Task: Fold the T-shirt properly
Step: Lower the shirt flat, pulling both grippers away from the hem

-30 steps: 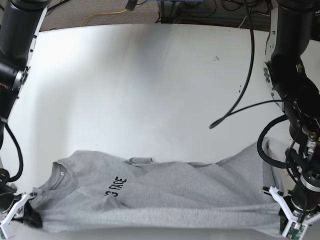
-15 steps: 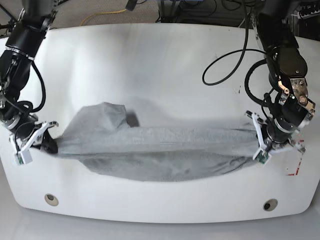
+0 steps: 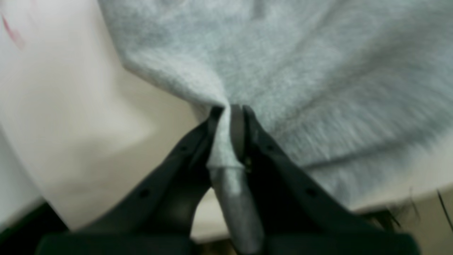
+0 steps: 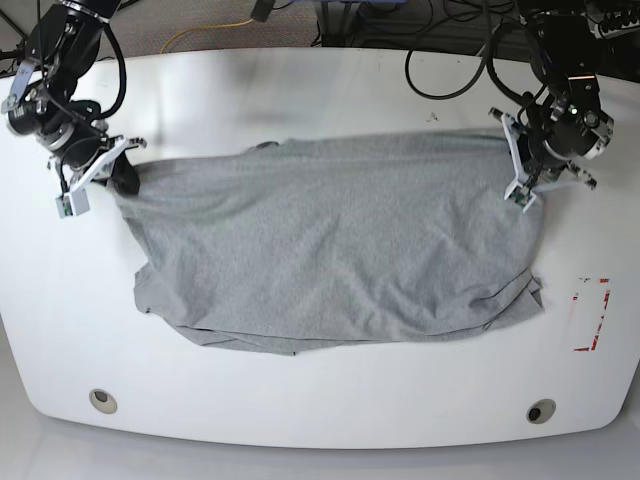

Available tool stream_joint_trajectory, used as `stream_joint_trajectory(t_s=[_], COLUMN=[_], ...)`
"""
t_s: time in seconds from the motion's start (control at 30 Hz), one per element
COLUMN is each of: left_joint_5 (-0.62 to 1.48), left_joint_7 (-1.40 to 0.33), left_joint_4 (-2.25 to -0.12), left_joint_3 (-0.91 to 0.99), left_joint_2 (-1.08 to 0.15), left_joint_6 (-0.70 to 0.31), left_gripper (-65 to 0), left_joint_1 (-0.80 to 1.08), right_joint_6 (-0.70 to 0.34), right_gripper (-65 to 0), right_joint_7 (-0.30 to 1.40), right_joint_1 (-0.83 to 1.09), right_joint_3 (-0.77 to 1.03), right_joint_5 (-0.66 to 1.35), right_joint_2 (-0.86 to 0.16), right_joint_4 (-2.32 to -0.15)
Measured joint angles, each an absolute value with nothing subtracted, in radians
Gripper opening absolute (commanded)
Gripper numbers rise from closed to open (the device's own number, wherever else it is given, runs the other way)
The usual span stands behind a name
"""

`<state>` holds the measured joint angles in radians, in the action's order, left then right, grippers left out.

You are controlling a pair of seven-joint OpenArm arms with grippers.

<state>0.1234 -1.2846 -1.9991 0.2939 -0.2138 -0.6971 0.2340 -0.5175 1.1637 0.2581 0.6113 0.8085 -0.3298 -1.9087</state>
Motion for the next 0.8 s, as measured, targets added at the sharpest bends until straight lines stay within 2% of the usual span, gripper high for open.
stream_joint_trajectory(t_s=[0.1,0.27,0.47,0.8], left_joint_5=[0.130,0.144,0.142,0.141], left_joint_7=[-1.270,-1.221,-1.072,-1.058], left_joint_4=[-2.001,-2.000,-2.000,-2.000], left_joint_3=[0.311,0.443,0.498,0.549], left_joint_2=[-0.217,-0.213,-0.210,-0.173], left_joint_6=[-0.697,-0.698,-0.701,-0.702], left_gripper=[-65.0,-65.0,-65.0,-65.0], left_joint_1=[0.310,0.458,0.595,0.514], right_joint_6=[-0.522,-0.524,-0.524,-0.521], right_gripper=[-65.0,-65.0,-65.0,-65.0], right_joint_7=[1.155,1.163,1.156,1.163], right_joint_1=[0.328,0.469,0.557,0.547], right_joint_3=[0.639,0.717,0.757,0.761], right_joint_5=[0.839,0.915,1.002,1.003], right_joint_2=[-0.296,-0.271,-0.262,-0.263], right_joint_4=[-1.938,-1.942,-1.953,-1.955])
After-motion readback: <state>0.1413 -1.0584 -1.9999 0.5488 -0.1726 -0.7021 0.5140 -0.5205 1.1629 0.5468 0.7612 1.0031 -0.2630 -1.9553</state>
